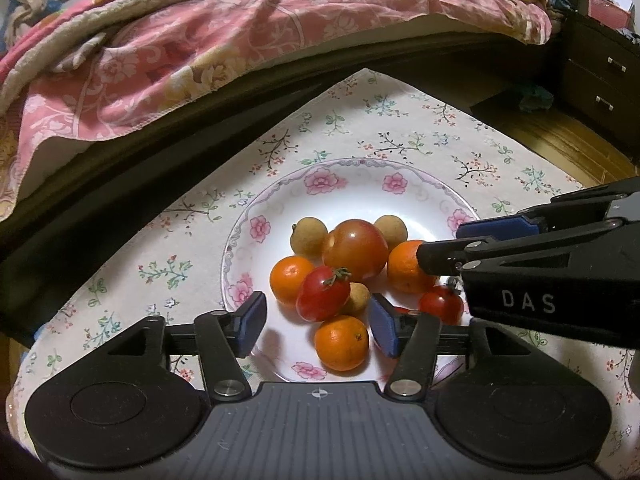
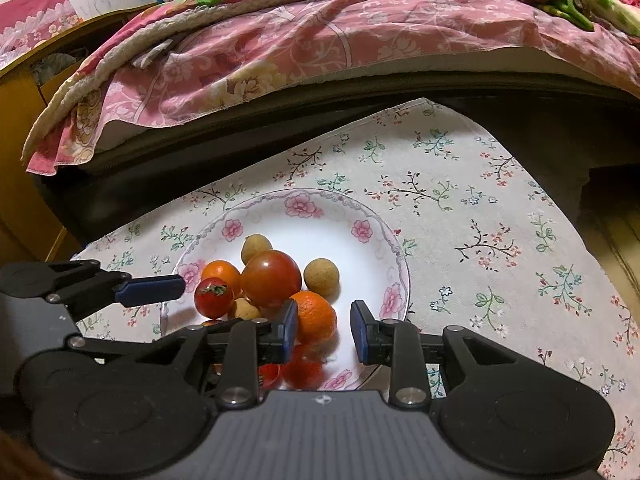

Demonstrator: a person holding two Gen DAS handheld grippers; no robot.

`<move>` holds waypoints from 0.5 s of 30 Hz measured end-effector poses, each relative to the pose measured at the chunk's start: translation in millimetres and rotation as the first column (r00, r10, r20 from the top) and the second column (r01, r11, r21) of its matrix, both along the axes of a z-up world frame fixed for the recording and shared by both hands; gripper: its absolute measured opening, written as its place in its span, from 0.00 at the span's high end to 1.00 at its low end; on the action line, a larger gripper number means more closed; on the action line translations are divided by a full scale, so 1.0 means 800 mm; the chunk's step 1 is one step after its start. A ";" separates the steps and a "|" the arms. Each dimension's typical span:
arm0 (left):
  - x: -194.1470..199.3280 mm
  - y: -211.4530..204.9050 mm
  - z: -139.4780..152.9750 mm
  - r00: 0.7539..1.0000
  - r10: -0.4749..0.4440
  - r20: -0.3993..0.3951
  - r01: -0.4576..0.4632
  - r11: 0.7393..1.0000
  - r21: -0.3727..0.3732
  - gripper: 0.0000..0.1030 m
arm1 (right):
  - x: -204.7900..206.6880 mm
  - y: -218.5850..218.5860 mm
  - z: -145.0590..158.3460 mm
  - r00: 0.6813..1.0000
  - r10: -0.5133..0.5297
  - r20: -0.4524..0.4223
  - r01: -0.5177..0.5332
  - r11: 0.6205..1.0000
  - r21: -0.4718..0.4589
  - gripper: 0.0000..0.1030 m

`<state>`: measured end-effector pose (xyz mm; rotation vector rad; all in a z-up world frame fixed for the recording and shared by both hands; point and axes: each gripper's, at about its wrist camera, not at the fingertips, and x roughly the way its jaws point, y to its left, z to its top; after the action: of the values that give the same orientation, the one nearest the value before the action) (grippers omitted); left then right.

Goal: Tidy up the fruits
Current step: 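Open both tools to drop the tomatoes into the plate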

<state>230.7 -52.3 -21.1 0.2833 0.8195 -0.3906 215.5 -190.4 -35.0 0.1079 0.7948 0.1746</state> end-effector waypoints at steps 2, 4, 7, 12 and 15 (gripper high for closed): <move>0.000 0.001 0.001 1.000 0.003 0.001 -0.003 1.000 0.000 0.35 | 0.000 -0.001 0.001 1.000 -0.004 -0.001 0.004 1.000 0.001 0.69; 0.000 0.001 0.001 1.000 0.005 0.001 -0.005 1.000 -0.001 0.34 | -0.001 -0.001 0.001 1.000 -0.007 0.000 0.007 1.000 0.001 0.69; 0.000 0.003 0.001 1.000 0.008 0.002 -0.008 1.000 0.003 0.33 | -0.002 -0.002 0.002 1.000 -0.010 0.001 0.010 1.000 0.001 0.68; 0.000 0.005 0.002 1.000 0.017 0.005 -0.017 1.000 0.004 0.29 | -0.003 -0.004 0.003 1.000 -0.016 0.004 0.016 1.000 0.003 0.68; 0.000 0.006 0.003 1.000 0.021 0.010 -0.021 1.000 0.003 0.27 | -0.003 -0.005 0.003 1.000 -0.019 0.003 0.019 1.000 0.002 0.68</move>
<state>230.4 -47.7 -18.4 0.2787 0.8127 -0.3681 212.7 -194.5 -32.5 0.1167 0.7903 0.1578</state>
